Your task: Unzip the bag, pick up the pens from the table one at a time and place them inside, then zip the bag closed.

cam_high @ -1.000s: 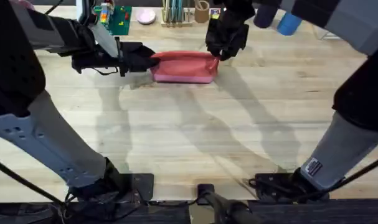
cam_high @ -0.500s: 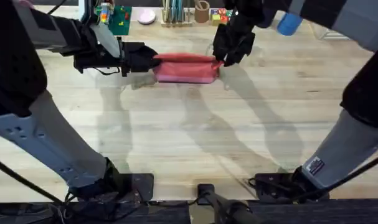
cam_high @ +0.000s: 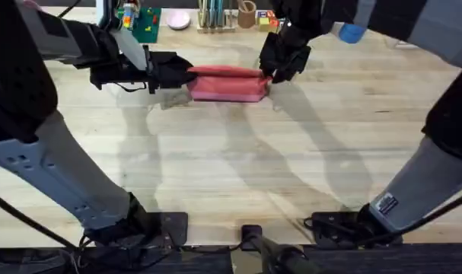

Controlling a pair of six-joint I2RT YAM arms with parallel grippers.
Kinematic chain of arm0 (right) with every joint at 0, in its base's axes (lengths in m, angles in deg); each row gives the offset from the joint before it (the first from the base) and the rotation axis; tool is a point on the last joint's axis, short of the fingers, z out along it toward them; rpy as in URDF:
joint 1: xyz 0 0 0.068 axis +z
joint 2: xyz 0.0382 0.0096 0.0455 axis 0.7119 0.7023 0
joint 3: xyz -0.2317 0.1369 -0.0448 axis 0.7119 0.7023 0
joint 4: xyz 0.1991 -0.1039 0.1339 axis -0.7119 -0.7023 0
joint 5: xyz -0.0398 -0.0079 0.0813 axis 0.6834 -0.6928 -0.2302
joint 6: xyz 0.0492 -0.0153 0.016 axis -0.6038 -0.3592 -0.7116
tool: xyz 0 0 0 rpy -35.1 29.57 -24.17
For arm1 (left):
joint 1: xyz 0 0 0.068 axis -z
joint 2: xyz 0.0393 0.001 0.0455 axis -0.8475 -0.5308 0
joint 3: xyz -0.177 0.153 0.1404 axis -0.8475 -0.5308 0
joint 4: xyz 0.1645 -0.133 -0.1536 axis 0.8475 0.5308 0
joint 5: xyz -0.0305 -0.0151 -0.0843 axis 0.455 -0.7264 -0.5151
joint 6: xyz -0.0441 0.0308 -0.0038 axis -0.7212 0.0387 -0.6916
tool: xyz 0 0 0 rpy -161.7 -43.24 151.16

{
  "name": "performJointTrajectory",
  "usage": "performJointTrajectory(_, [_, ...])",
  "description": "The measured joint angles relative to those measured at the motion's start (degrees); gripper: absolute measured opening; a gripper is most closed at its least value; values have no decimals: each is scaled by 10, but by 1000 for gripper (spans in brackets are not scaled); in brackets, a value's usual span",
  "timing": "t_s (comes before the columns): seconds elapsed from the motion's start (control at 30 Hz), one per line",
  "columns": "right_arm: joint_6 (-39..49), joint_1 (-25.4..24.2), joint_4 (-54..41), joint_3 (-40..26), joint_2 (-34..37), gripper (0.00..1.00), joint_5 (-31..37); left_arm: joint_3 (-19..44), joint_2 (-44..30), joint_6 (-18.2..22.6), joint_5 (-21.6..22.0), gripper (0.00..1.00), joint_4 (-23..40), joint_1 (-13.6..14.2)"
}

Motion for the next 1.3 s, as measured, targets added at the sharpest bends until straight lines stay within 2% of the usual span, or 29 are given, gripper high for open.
performJointTrajectory(0.07, [0,0,0,0,0,39,0,0,0,0,0,43,0,0])
performJointTrajectory(0.13, [2,0,-1,0,0,137,7,0,0,0,0,43,0,0])
performJointTrajectory(0.2, [8,-2,-9,2,0,277,35,0,0,0,3,43,-1,-2])
performJointTrajectory(0.3, [26,-15,-16,4,0,558,70,0,0,0,4,42,-2,-12])
performJointTrajectory(0.4, [53,-22,-17,4,-11,948,89,0,0,0,5,42,-2,-21])
performJointTrajectory(0.5, [84,-15,-20,3,-38,993,99,0,0,0,5,42,-2,-22])
performJointTrajectory(0.7, [146,19,-36,-7,-116,995,107,0,0,0,5,42,-2,-22])
performJointTrajectory(0.87, [171,39,-40,-10,-148,995,108,0,0,0,5,47,-2,-22])
performJointTrajectory(0.9, [173,39,-40,-10,-149,995,108,0,0,1,5,124,-3,-22])
performJointTrajectory(0.97, [176,39,-42,-10,-149,996,108,0,0,0,3,429,-4,-23])
performJointTrajectory(1.0, [179,39,-47,-10,-148,996,108,0,0,0,2,898,-4,-25])
performJointTrajectory(1.03, [180,39,-47,-10,-148,996,108,0,0,-2,2,966,-4,-25])
performJointTrajectory(1.07, [180,39,-47,-10,-148,996,108,0,0,-2,2,985,-4,-26])
performJointTrajectory(1.3, [183,39,-47,-10,-148,996,108,0,0,-2,2,993,-1,-26])
